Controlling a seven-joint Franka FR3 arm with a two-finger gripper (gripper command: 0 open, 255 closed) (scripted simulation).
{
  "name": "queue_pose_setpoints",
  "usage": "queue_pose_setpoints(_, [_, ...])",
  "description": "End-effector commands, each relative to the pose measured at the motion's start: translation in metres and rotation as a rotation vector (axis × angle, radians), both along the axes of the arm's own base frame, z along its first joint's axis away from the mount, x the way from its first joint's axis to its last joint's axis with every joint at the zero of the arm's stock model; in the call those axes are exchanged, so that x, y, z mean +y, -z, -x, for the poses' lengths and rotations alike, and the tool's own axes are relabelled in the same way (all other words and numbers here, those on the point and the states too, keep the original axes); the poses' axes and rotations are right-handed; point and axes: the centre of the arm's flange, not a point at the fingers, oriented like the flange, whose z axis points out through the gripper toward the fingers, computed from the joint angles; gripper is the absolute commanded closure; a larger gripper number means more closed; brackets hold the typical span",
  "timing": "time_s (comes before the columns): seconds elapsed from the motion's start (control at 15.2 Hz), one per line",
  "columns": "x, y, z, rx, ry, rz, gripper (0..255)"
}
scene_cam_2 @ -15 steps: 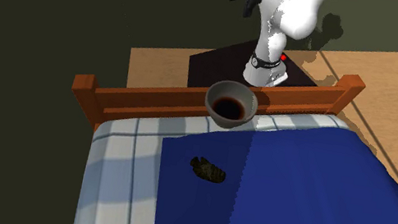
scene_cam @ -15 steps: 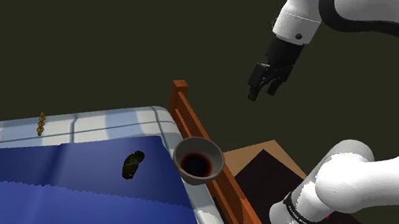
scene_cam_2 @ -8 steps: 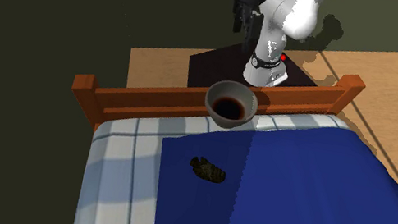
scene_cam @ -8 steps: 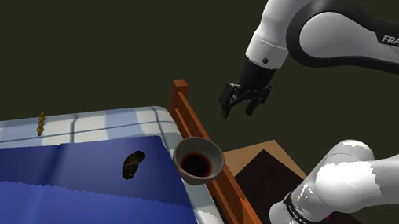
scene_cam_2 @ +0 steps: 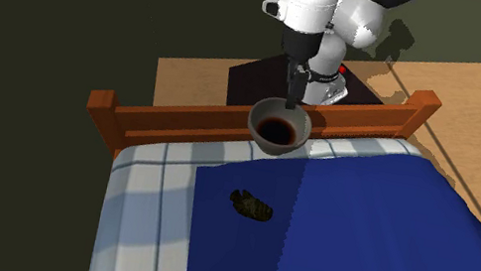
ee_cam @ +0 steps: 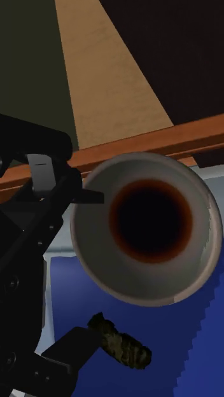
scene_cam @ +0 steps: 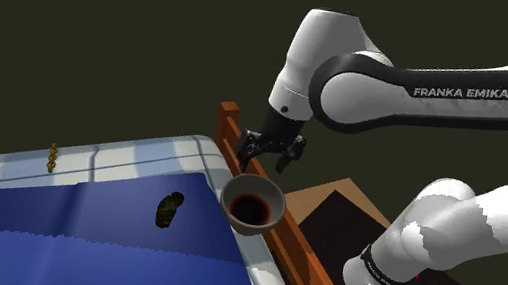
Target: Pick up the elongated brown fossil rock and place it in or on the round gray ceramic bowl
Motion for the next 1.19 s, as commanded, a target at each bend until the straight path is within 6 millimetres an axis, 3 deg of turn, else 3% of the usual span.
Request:
queue_pose_setpoints(0.0, [0.019,0.014,-0.008,-0.006,0.050,-0.013,0])
queue_pose_setpoints(0.92, [0.127,0.117,-0.099,-0.034,0.374,-0.088,0])
queue_pose_setpoints(1.12, [0.135,0.133,-0.107,-0.036,0.394,-0.092,0])
